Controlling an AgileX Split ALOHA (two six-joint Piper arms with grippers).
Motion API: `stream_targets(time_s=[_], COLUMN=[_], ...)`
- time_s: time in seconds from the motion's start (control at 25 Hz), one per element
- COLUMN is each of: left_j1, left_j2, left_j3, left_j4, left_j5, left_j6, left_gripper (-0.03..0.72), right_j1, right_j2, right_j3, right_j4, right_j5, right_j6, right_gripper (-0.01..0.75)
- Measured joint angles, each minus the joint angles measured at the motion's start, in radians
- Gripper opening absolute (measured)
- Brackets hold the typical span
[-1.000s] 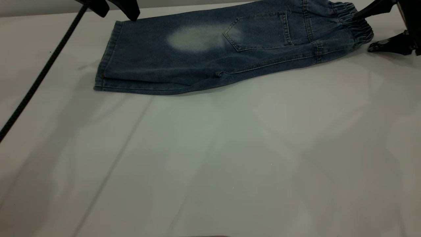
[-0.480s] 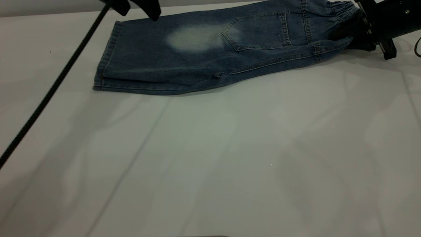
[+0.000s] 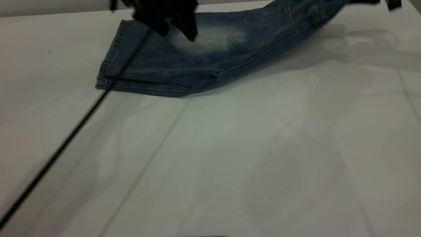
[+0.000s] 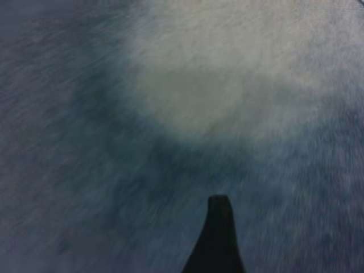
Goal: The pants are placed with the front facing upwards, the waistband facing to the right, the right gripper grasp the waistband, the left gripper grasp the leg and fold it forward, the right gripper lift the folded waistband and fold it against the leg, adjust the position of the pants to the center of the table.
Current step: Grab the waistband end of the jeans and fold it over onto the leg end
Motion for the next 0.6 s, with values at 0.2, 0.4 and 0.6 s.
stream_targets(time_s=[0.2,0.4,0.6], left_j1=[-0.044,-0.065,-0.069], left_j2=[0.127,0.198,0.205], left_j3=[-0.153,-0.235,-0.244], left_j4=[0.021,0.033,0.035], left_j5=[0.076,0.124,0.125], left_j6=[0.003,0.005,0.005], left_gripper=[0.575,0.575,0.574], right_j1=[0.043,0.077,0.104], right_j2=[-0.037,-0.053,-0.088], right_j3=[0.000,0.000,0.000], right_j4=[0.017,0.095,0.154], right_j5=[0.021,0.069,0.130], right_j6=[0.000,-0.039,-0.071], right_gripper=[0.074,0.074,0.074])
